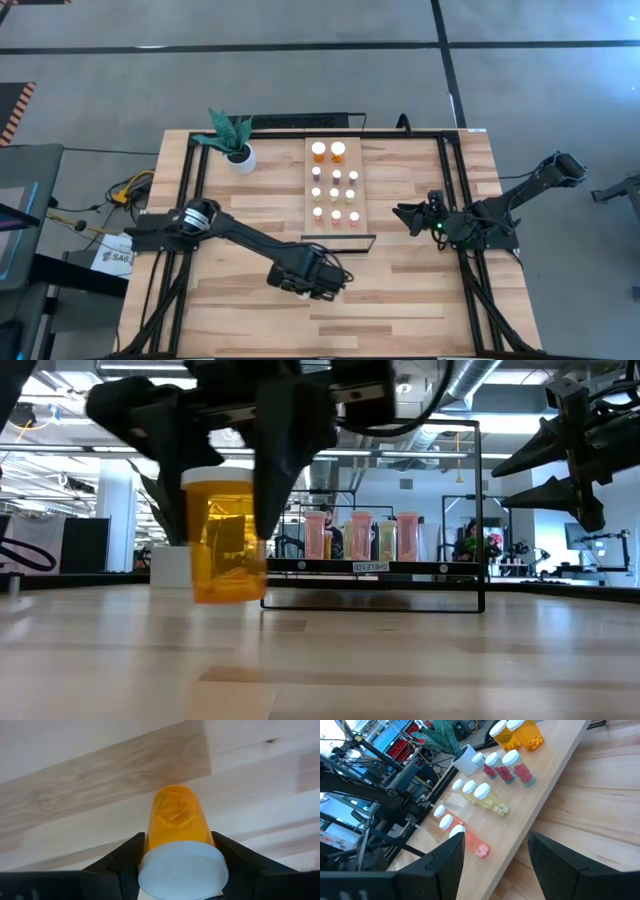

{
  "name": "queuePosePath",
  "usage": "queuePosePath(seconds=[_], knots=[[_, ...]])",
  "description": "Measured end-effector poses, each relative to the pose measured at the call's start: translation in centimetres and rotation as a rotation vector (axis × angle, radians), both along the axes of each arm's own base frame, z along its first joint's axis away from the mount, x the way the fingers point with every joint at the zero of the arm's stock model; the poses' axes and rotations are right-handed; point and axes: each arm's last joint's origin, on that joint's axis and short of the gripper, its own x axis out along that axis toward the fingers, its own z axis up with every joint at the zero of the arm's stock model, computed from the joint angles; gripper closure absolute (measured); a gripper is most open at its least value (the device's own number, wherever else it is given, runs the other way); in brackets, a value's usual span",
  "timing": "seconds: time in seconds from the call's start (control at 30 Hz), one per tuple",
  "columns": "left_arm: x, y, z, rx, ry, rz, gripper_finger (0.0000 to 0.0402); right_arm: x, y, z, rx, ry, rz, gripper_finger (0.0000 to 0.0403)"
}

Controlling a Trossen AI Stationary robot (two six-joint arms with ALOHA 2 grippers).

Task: Pick and place medicine bottles onto shelf by color
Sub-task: Put the orange pill bottle on the shelf aligned with the other orange pill bottles

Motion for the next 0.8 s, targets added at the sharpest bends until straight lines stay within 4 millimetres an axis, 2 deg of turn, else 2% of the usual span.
queuePosePath(seconds=[0.2,0.37,0.8], knots=[[1.1,-0.2,0.4,0.003,-0.071,-0.031,0.0209,0.0,0.0,0.0,0.001,-0.001,0.0,0.0163],[1.3,-0.2,0.4,0.016,-0.088,-0.017,0.0209,0.0,0.0,0.0,0.001,-0.001,0.0,0.0163],[1.9,-0.5,-1.1,-0.02,-0.07,-0.023,0.021,0.0,0.0,0.0,0.0,0.0,0.0,0.0163]])
